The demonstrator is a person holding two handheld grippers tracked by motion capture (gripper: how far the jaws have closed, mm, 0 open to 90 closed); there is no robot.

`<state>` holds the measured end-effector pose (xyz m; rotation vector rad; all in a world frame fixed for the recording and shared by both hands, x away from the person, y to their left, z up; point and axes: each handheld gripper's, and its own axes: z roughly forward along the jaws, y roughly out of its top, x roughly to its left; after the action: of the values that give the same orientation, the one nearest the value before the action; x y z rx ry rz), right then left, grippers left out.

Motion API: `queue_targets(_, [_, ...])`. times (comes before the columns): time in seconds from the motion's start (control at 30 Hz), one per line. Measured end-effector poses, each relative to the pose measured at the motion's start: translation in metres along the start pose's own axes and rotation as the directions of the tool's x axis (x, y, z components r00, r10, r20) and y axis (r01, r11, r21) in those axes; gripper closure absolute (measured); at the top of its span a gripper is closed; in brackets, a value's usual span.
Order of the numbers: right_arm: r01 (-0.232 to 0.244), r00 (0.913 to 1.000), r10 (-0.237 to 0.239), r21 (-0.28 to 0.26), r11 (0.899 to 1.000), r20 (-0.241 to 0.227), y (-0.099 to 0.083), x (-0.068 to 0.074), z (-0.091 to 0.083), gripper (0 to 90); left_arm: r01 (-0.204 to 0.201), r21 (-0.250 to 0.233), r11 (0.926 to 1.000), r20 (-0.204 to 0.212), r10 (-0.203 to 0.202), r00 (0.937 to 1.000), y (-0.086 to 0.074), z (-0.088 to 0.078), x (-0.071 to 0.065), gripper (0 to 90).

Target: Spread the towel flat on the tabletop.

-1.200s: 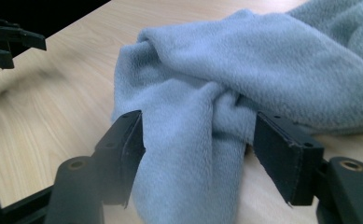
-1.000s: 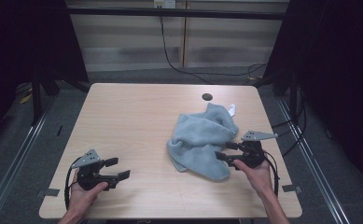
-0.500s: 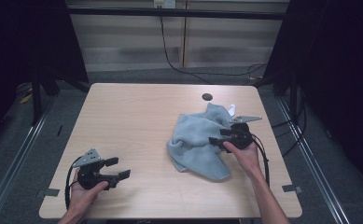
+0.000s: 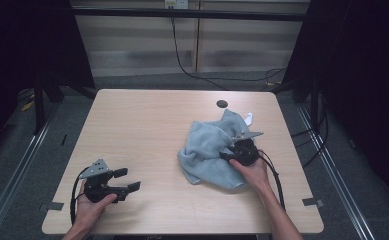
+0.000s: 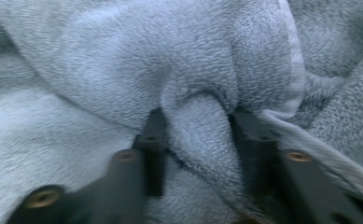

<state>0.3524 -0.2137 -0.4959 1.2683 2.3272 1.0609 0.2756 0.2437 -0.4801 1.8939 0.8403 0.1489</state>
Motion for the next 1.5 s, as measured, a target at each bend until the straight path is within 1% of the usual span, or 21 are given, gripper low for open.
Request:
queue_targets(0.1, [-0.013, 0.9996, 0.012, -0.012, 1.000, -0.025, -0.002, 0.004, 0.000, 65.7, 0.004, -0.001, 1.0000, -0.003, -0.004, 1.0000, 0.000, 0.001, 0.000, 21.6])
queue_targets(0.13, [-0.019, 0.9978, 0.018, -0.021, 1.000, -0.064, -0.003, 0.010, 0.001, 68.2, 0.004, 0.000, 1.0000, -0.003, -0.004, 1.0000, 0.000, 0.001, 0.001, 21.7])
queue_targets(0.5, [0.046, 0.9792, -0.051, -0.029, 0.999, -0.197, -0.011, 0.062, 0.000, 69.7, 0.016, -0.023, 0.9996, -0.011, -0.016, 0.9998, 0.002, -0.003, 0.001, 23.4])
queue_targets(0.53, [0.046, 0.9792, -0.051, -0.029, 0.999, -0.197, -0.011, 0.062, 0.000, 69.7, 0.016, -0.023, 0.9996, -0.011, -0.016, 0.9998, 0.002, -0.003, 0.001, 24.4])
queue_targets(0.57, [0.052, 0.9768, -0.057, -0.029, 0.998, -0.206, -0.013, 0.067, 0.000, 69.7, 0.023, -0.022, 0.9995, -0.009, -0.023, 0.9997, 0.002, -0.002, 0.001, 24.4])
queue_targets(0.6, [0.079, 0.9674, -0.084, -0.030, 0.996, -0.239, -0.017, 0.080, -0.004, 69.5, 0.027, -0.021, 0.9994, -0.009, -0.027, 0.9996, 0.002, -0.002, 0.001, 25.4])
queue_targets(0.63, [0.089, 0.9634, -0.093, -0.029, 0.996, -0.251, -0.019, 0.086, -0.006, 69.1, 0.029, -0.019, 0.9994, -0.010, -0.029, 0.9995, 0.002, -0.002, 0.001, 25.5])
queue_targets(0.73, [0.086, 0.9454, -0.092, -0.033, 0.996, -0.313, -0.025, 0.101, -0.012, 65.4, 0.028, -0.018, 0.9994, -0.006, -0.028, 0.9996, 0.002, -0.002, 0.001, 26.1])
queue_targets(0.8, [0.092, 0.9448, -0.099, -0.036, 0.995, -0.312, -0.026, 0.106, -0.015, 63.4, 0.024, -0.021, 0.9995, 0.000, -0.024, 0.9997, 0.003, -0.002, 0.001, 27.7])
queue_targets(0.83, [0.116, 0.9442, -0.125, -0.049, 0.992, -0.305, -0.025, 0.112, -0.023, 58.8, 0.024, -0.026, 0.9994, -0.003, -0.024, 0.9997, 0.005, -0.001, 0.001, 29.3])
queue_targets(1.0, [0.080, 0.9443, -0.108, -0.099, 0.992, -0.311, -0.019, 0.104, -0.042, 49.9, 0.028, -0.011, 0.9995, 0.007, -0.028, 0.9996, 0.013, 0.007, 0.006, 33.9])
queue_targets(1.1, [0.050, 0.9596, -0.090, -0.154, 0.987, -0.267, -0.002, 0.087, -0.057, 45.3, 0.064, 0.001, 0.9979, 0.035, -0.064, 0.9973, 0.022, 0.020, 0.014, 40.3])
queue_targets(1.13, [0.050, 0.9596, -0.090, -0.154, 0.987, -0.267, -0.002, 0.087, -0.057, 45.3, 0.064, 0.019, 0.9978, 0.026, -0.064, 0.9976, 0.026, 0.026, 0.015, 40.3])
queue_targets(1.17, [0.046, 0.9651, -0.086, -0.165, 0.985, -0.247, 0.004, 0.082, -0.058, 44.5, 0.047, 0.025, 0.9986, 0.022, -0.048, 0.9986, 0.030, 0.032, 0.016, 39.9])
queue_targets(1.2, [0.051, 0.9713, -0.088, -0.166, 0.985, -0.221, 0.016, 0.074, -0.054, 42.0, 0.037, 0.027, 0.9989, 0.028, -0.038, 0.9989, 0.033, 0.037, 0.018, 39.9])
queue_targets(1.23, [0.051, 0.9713, -0.088, -0.166, 0.985, -0.221, 0.016, 0.074, -0.054, 42.0, 0.034, 0.040, 0.9986, 0.030, -0.035, 0.9989, 0.037, 0.045, 0.020, 39.9])
queue_targets(1.3, [0.019, 0.9758, -0.051, -0.153, 0.988, -0.212, 0.033, 0.061, -0.033, 37.5, 0.053, 0.050, 0.9974, 0.036, -0.054, 0.9979, 0.039, 0.058, 0.023, 37.4])
queue_targets(1.37, [0.017, 0.9775, -0.048, -0.150, 0.988, -0.205, 0.037, 0.060, -0.025, 36.6, 0.039, 0.085, 0.9956, 0.038, -0.043, 0.9984, 0.038, 0.072, 0.023, 35.1])
queue_targets(1.4, [-0.001, 0.9758, -0.030, -0.140, 0.990, -0.217, 0.044, 0.058, -0.010, 34.0, 0.041, 0.102, 0.9940, 0.041, -0.046, 0.9981, 0.037, 0.078, 0.024, 32.9])
queue_targets(1.43, [-0.001, 0.9758, -0.030, -0.140, 0.990, -0.217, 0.044, 0.058, -0.010, 34.0, 0.045, 0.106, 0.9933, 0.037, -0.049, 0.9981, 0.037, 0.083, 0.023, 32.9])
queue_targets(1.5, [0.001, 0.9802, -0.024, -0.117, 0.993, -0.197, 0.048, 0.058, 0.011, 32.2, 0.045, 0.111, 0.9928, 0.036, -0.049, 0.9981, 0.036, 0.090, 0.023, 28.0])
